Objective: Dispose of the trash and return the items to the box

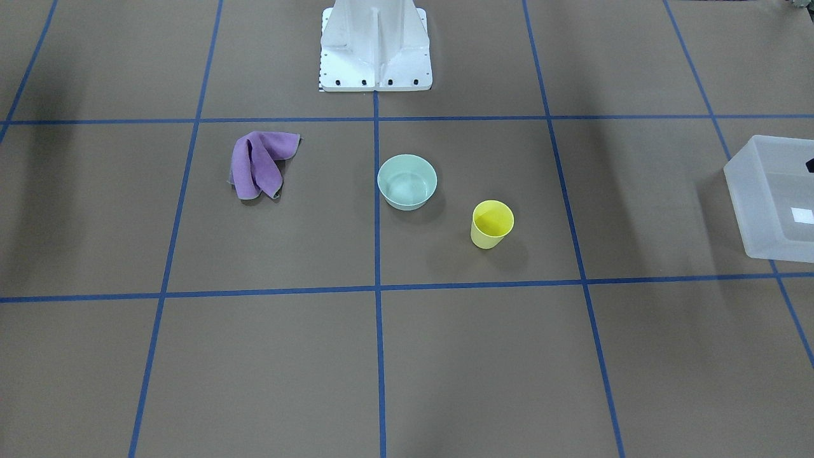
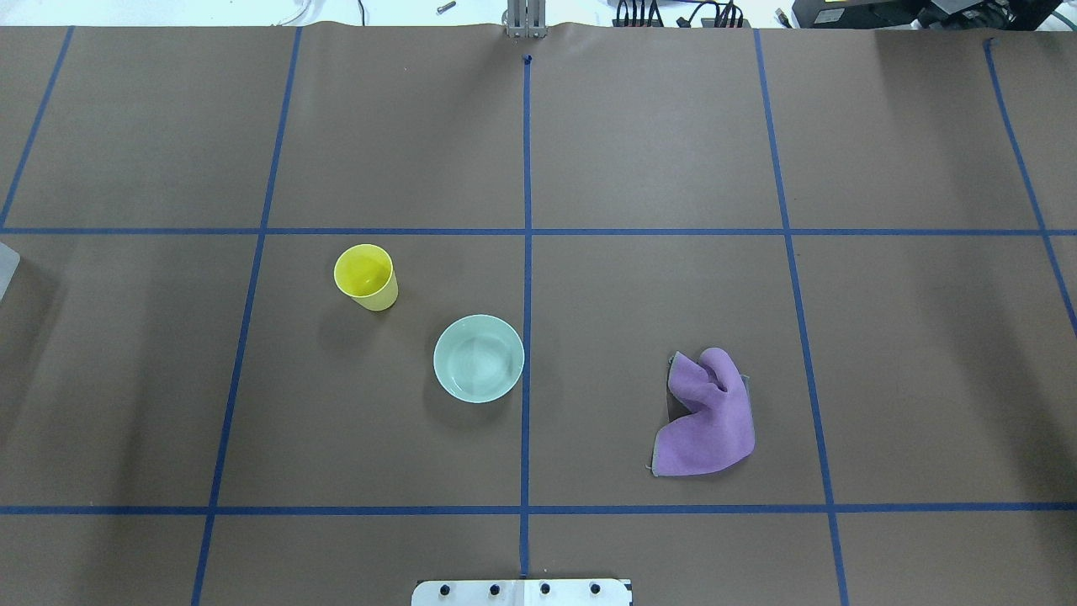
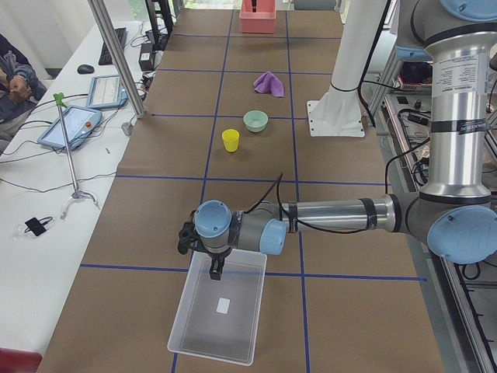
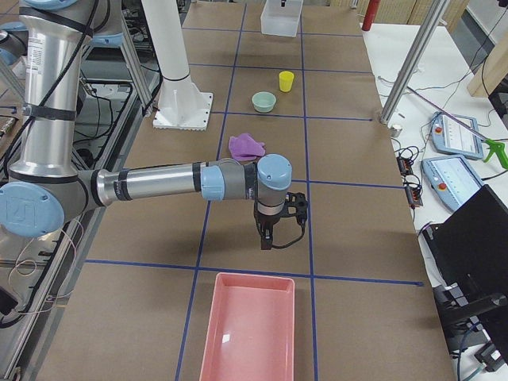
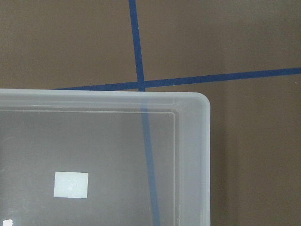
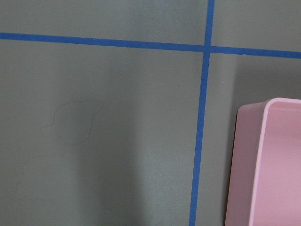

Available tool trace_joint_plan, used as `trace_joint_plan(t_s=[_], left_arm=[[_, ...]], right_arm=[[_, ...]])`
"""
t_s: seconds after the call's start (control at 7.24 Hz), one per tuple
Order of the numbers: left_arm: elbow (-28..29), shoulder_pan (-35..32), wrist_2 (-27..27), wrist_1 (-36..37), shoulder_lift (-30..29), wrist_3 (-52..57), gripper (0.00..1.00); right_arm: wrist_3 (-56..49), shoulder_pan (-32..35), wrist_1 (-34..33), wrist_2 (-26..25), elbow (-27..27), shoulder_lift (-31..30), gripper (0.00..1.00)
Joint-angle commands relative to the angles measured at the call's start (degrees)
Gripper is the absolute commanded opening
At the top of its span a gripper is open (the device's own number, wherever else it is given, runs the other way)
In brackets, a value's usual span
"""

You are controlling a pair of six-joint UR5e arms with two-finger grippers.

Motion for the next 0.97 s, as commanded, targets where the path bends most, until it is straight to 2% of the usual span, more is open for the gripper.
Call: trace_joint_plan(t_s=[0.0,0.14,0.83], left_arm=[[-1.3,0.0,0.1,-0.5,-0.2,-0.2,0.98],[-1.7,-0.1,0.1,-0.5,0.4,-0.3,0.98],[-5.3,0.7,-0.4,-3.3,0.4,-4.3,0.98]], right_arm=[[0.1,0.3,0.0,-0.2,-0.5,1.9,1.00],[-0.1,0.3,0.0,-0.1,-1.9,3.4,1.00],[0.1,0.4,0.0,0.1,-1.5,2.5,1.00]])
